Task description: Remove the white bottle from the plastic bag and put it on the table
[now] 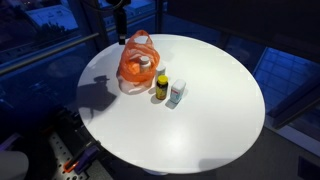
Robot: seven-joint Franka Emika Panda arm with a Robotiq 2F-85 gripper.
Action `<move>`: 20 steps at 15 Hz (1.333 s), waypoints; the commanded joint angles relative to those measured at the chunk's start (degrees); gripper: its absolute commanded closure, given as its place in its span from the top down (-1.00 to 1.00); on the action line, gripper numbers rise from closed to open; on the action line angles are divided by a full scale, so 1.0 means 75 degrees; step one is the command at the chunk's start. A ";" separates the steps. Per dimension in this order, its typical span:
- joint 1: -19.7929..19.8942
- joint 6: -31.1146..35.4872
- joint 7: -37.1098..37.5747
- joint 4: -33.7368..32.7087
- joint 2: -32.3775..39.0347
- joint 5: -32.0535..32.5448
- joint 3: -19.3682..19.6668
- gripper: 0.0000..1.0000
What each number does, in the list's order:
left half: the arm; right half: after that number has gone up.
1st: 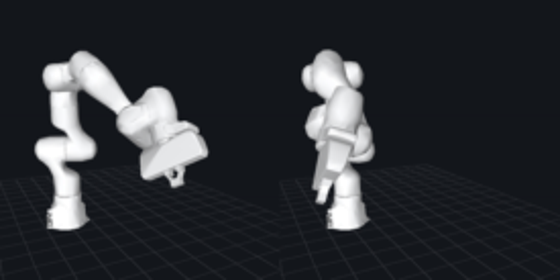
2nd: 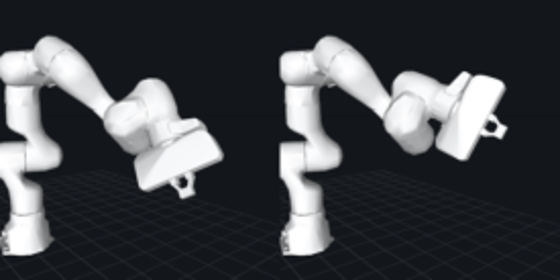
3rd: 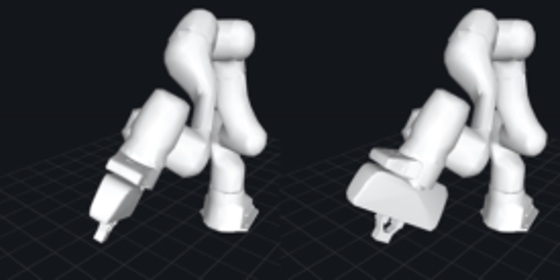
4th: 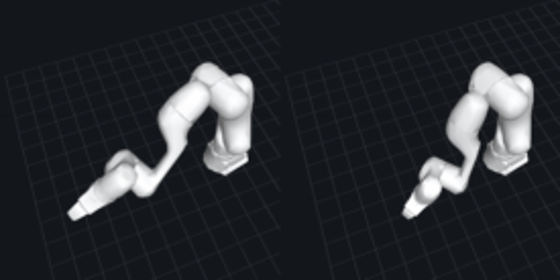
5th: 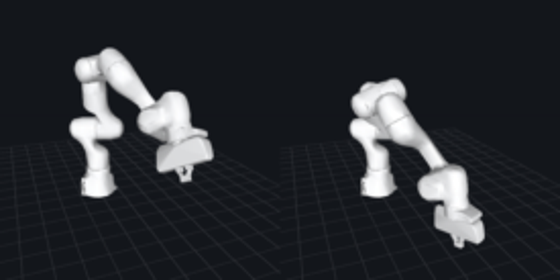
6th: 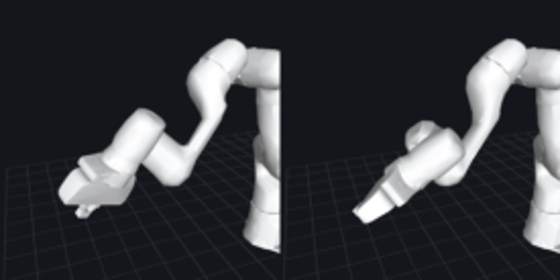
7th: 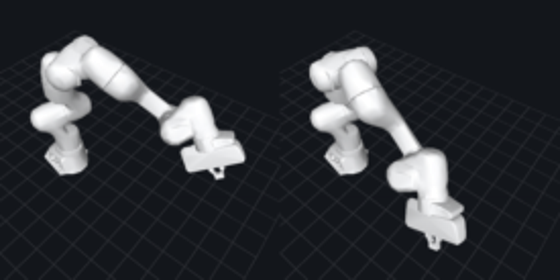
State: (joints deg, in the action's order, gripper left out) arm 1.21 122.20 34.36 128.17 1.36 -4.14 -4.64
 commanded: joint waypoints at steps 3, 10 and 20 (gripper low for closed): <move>-0.0240 0.0695 0.0811 -0.0396 0.0687 0.0316 0.0302 1.00; -0.0390 0.0982 0.0998 -0.0302 0.0882 0.0168 0.0453 1.00; -0.0441 0.1240 0.0459 -0.0722 0.1580 0.0119 0.0436 1.00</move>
State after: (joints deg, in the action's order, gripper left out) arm -1.39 131.05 40.60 125.60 10.09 -2.71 -2.14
